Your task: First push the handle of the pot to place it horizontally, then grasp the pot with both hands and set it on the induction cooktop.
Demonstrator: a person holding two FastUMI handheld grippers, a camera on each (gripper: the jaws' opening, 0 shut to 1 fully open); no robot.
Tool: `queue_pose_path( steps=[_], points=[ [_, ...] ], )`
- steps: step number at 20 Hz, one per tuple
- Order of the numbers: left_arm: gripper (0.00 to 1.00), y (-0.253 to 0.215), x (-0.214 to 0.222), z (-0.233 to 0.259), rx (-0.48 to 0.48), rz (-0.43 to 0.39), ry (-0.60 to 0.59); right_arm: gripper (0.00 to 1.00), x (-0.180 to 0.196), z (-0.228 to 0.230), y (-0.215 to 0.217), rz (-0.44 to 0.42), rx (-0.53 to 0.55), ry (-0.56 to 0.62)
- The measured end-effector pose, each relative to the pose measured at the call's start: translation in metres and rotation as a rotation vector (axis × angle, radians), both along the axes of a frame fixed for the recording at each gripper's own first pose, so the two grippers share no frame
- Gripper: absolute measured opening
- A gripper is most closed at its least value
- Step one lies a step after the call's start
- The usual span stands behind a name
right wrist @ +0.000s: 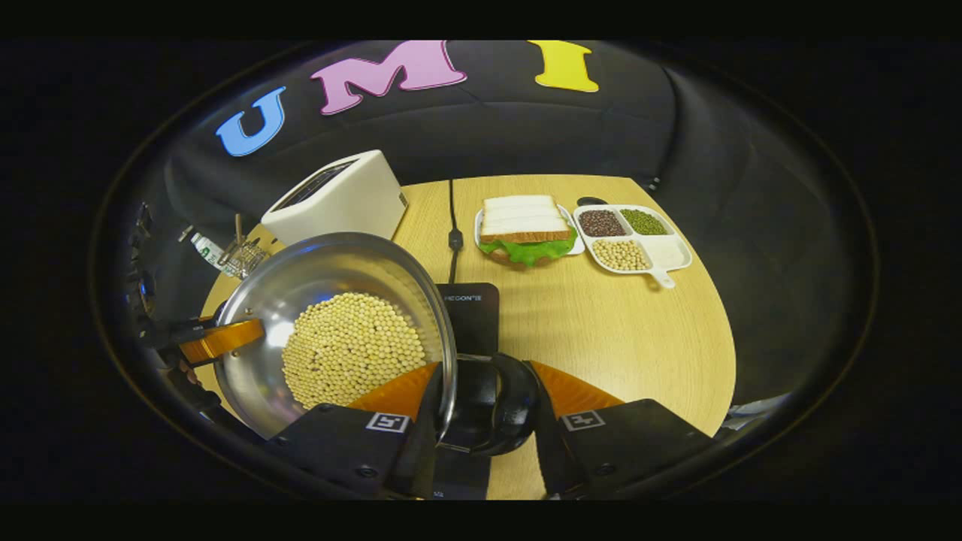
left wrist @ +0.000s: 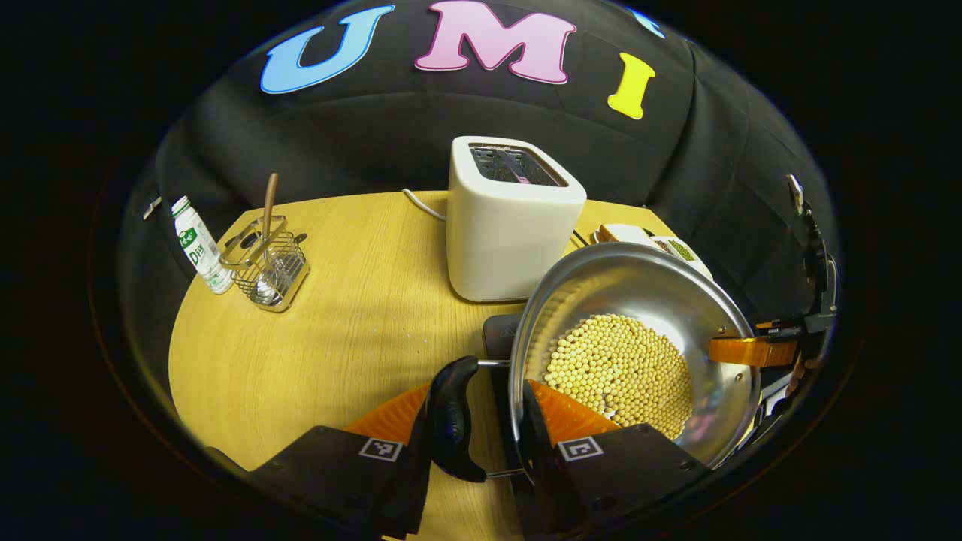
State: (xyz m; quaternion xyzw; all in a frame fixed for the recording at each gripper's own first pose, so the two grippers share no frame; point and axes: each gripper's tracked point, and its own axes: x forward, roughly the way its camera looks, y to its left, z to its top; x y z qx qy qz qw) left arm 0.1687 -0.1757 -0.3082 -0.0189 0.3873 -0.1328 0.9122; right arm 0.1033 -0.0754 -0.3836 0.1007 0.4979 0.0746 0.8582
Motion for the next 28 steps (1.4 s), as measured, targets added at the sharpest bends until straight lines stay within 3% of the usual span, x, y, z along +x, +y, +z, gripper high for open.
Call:
queue_pose_path(
  steps=[3, 5, 8, 16, 19, 28],
  points=[
    [0.63, 0.000, -0.001, -0.001, 0.002, 0.007, -0.003, 0.59, -0.001, -0.001, -0.001, -0.014, 0.007, 0.013],
    [0.68, 0.005, 0.000, 0.000, 0.029, 0.026, -0.019, 0.66, 0.000, -0.001, -0.008, -0.028, -0.023, 0.004],
    [0.98, 0.001, -0.002, 0.006, 0.019, 0.026, -0.053, 0.99, -0.002, 0.003, -0.010, -0.050, -0.026, -0.002],
    [0.95, 0.007, -0.025, 0.042, -0.019, 0.035, -0.117, 0.99, 0.001, 0.055, -0.019, -0.113, -0.016, -0.158],
    [0.96, 0.015, -0.033, 0.065, -0.005, 0.031, -0.169, 0.99, -0.001, 0.087, -0.019, -0.118, -0.041, -0.245],
    [0.96, 0.044, -0.058, 0.169, -0.081, 0.065, -0.390, 0.99, -0.009, 0.204, -0.021, -0.174, -0.065, -0.519]
  ],
)
